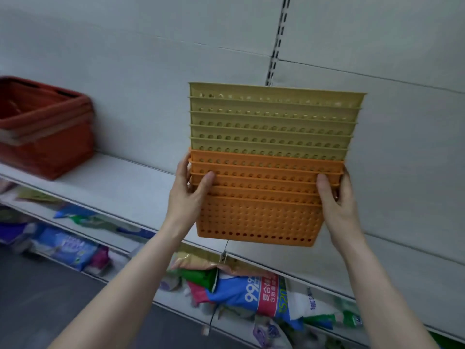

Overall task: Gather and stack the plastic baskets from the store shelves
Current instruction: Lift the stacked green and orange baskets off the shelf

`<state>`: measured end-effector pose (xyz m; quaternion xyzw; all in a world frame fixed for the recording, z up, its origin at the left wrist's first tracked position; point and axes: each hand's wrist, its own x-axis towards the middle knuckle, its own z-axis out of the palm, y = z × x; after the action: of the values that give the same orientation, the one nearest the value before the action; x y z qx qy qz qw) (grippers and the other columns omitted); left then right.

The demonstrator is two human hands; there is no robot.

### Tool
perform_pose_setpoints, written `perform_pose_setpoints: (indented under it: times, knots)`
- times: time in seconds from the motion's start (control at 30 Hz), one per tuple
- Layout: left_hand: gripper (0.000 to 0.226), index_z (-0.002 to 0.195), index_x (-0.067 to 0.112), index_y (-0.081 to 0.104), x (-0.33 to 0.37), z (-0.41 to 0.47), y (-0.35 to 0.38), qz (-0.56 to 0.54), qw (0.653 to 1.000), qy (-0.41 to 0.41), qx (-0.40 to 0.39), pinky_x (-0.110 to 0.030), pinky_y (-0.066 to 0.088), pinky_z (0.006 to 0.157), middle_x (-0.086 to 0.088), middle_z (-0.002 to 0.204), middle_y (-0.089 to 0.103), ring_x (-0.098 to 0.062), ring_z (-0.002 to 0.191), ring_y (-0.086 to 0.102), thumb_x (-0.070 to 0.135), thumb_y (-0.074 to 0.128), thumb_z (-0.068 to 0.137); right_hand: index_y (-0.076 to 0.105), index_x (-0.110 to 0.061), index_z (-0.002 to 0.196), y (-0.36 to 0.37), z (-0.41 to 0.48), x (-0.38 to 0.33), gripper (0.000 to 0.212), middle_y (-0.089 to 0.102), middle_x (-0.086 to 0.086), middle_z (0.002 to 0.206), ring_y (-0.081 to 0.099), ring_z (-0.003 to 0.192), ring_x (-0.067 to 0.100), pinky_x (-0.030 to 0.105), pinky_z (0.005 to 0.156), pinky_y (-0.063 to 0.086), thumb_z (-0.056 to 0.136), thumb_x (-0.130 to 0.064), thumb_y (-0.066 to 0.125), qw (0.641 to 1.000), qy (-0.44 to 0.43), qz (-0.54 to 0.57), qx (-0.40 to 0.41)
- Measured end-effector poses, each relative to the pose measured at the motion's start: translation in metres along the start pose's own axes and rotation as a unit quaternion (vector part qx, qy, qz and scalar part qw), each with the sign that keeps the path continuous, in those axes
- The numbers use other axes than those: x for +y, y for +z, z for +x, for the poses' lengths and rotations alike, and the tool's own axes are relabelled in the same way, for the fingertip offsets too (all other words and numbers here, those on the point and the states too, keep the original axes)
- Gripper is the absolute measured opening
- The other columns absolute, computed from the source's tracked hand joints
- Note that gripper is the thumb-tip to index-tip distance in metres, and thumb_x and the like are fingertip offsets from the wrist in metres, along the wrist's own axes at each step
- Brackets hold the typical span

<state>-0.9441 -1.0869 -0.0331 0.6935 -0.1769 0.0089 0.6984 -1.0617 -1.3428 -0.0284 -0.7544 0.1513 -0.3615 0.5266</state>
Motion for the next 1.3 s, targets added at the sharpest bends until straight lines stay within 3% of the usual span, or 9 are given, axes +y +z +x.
perform_pose_setpoints:
  times: [0.17, 0.27, 0.43, 0.57, 0.8, 0.93, 1.03, 1.17, 1.3]
  knots:
    - [0.056, 0.138, 0.043, 0.036, 0.013, -0.008, -0.065, 0.022, 0.999, 0.018, 0.042, -0.034, 0.054, 0.092, 0.014, 0.122, 0.062, 0.006, 0.1, 0.063, 0.042, 0.062, 0.089, 0.042, -0.028, 0.144, 0.053, -0.013, -0.036, 0.051, 0.06, -0.025, 0.121, 0.059, 0.101, -0.018, 0.005, 0.078, 0.047, 0.097, -0.042, 0.053, 0.998, -0.008, 0.021, -0.055]
    - [0.057, 0.14, 0.04, 0.037, 0.016, -0.004, -0.112, 0.031, 0.997, 0.021, 0.065, -0.033, 0.053, 0.093, 0.011, 0.126, 0.062, 0.004, 0.103, 0.063, 0.042, 0.063, 0.089, 0.04, -0.029, 0.146, 0.094, -0.019, -0.055, 0.059, 0.062, -0.016, 0.127, 0.062, 0.106, -0.009, 0.016, 0.085, 0.051, 0.093, -0.049, 0.055, 0.996, -0.012, 0.026, -0.08]
    - [0.06, 0.143, 0.037, 0.034, 0.017, 0.006, -0.205, 0.039, 0.994, 0.036, 0.091, -0.012, 0.05, 0.087, 0.016, 0.13, 0.056, 0.017, 0.105, 0.056, 0.038, 0.062, 0.09, 0.039, -0.03, 0.147, 0.183, -0.032, -0.089, 0.062, 0.063, -0.015, 0.126, 0.062, 0.101, -0.013, 0.014, 0.082, 0.053, 0.092, -0.049, 0.058, 0.994, -0.021, 0.03, -0.106]
    - [0.065, 0.145, 0.039, 0.031, 0.019, 0.021, -0.297, 0.051, 0.993, 0.04, 0.102, -0.032, 0.046, 0.104, 0.007, 0.141, 0.051, -0.003, 0.128, 0.049, 0.047, 0.063, 0.088, 0.04, -0.036, 0.146, 0.268, -0.043, -0.121, 0.063, 0.063, -0.015, 0.129, 0.062, 0.108, -0.005, 0.031, 0.094, 0.053, 0.089, -0.056, 0.059, 0.992, -0.023, 0.038, -0.121]
    - [0.053, 0.142, 0.033, 0.034, 0.039, 0.058, -0.448, 0.075, 0.983, 0.086, 0.143, -0.005, 0.047, 0.081, 0.028, 0.122, 0.054, 0.021, 0.101, 0.055, 0.032, 0.058, 0.094, 0.042, -0.039, 0.142, 0.42, -0.052, -0.195, 0.057, 0.063, -0.013, 0.125, 0.059, 0.108, -0.001, 0.027, 0.087, 0.05, 0.091, -0.055, 0.059, 0.985, -0.029, 0.07, -0.155]
    - [0.053, 0.138, 0.045, 0.033, 0.049, 0.088, -0.52, 0.082, 0.978, 0.087, 0.171, -0.024, 0.05, 0.092, 0.028, 0.121, 0.052, 0.012, 0.108, 0.053, 0.044, 0.058, 0.092, 0.045, -0.039, 0.139, 0.499, -0.04, -0.23, 0.057, 0.064, -0.012, 0.125, 0.062, 0.112, 0.008, 0.034, 0.093, 0.052, 0.088, -0.059, 0.06, 0.981, -0.044, 0.078, -0.171]
    - [0.055, 0.141, 0.041, 0.033, 0.053, 0.118, -0.567, 0.086, 0.971, 0.094, 0.204, -0.017, 0.046, 0.085, 0.028, 0.12, 0.051, 0.017, 0.106, 0.05, 0.044, 0.058, 0.092, 0.048, -0.042, 0.134, 0.559, -0.023, -0.25, 0.054, 0.065, -0.016, 0.119, 0.062, 0.11, 0.005, 0.036, 0.094, 0.053, 0.085, -0.061, 0.061, 0.977, -0.06, 0.092, -0.185]
    - [0.059, 0.142, 0.038, 0.035, 0.052, 0.165, -0.624, 0.086, 0.965, 0.096, 0.23, -0.032, 0.051, 0.093, 0.005, 0.133, 0.056, -0.008, 0.116, 0.056, 0.047, 0.059, 0.09, 0.051, -0.044, 0.13, 0.636, 0.006, -0.266, 0.057, 0.067, -0.014, 0.12, 0.063, 0.112, 0.009, 0.045, 0.099, 0.052, 0.08, -0.068, 0.063, 0.97, -0.088, 0.1, -0.202]
    - [0.07, 0.142, 0.04, 0.034, 0.044, 0.222, -0.68, 0.097, 0.957, 0.102, 0.254, -0.044, 0.049, 0.1, 0.001, 0.136, 0.056, -0.016, 0.121, 0.056, 0.057, 0.065, 0.081, 0.052, -0.042, 0.131, 0.717, 0.04, -0.278, 0.056, 0.069, -0.014, 0.118, 0.064, 0.112, 0.007, 0.046, 0.1, 0.052, 0.081, -0.065, 0.064, 0.963, -0.11, 0.117, -0.216]
